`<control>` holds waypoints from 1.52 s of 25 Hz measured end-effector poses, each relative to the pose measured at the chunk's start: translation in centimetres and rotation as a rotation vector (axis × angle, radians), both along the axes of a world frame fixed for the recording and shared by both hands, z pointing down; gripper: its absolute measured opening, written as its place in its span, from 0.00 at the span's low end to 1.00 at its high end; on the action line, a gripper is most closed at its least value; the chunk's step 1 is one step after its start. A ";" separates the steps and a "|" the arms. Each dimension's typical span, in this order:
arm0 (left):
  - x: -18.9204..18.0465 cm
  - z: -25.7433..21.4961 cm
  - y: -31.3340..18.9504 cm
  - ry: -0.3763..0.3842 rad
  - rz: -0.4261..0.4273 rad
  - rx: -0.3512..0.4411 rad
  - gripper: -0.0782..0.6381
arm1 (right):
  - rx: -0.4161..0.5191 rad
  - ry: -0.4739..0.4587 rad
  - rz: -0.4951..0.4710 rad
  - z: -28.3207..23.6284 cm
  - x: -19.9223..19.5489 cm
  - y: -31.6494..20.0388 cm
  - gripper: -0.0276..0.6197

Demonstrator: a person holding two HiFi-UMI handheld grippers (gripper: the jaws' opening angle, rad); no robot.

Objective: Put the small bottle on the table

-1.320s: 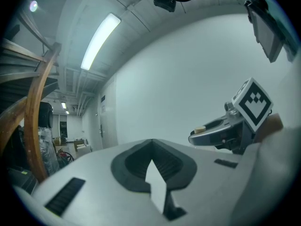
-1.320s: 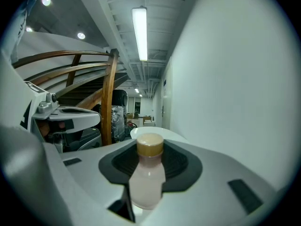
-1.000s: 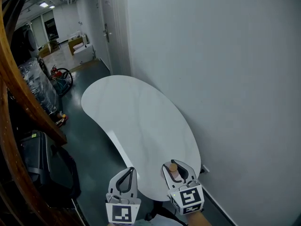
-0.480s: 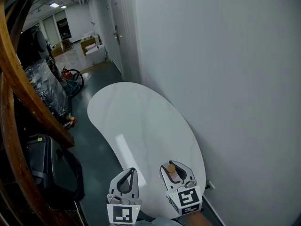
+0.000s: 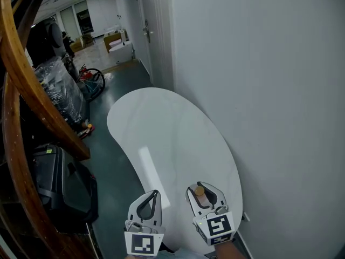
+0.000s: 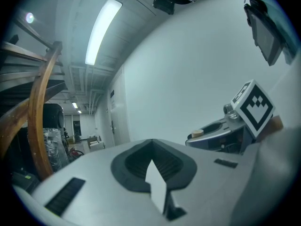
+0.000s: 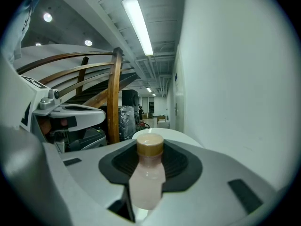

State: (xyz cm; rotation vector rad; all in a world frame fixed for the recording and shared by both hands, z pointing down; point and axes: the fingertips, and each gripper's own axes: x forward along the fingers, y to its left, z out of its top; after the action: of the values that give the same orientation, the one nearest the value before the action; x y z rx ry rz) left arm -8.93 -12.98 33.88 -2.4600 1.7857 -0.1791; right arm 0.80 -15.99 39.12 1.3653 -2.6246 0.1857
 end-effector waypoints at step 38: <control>-0.4 7.2 -5.9 -0.203 0.239 -0.252 0.11 | -0.263 0.069 0.071 11.1 -1.3 -3.8 0.23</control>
State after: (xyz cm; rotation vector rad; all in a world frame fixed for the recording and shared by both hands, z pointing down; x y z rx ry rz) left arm -9.34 -18.89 41.13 -2.6811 1.4527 -0.6437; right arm -0.46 -19.79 50.19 1.3488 -2.3952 0.4666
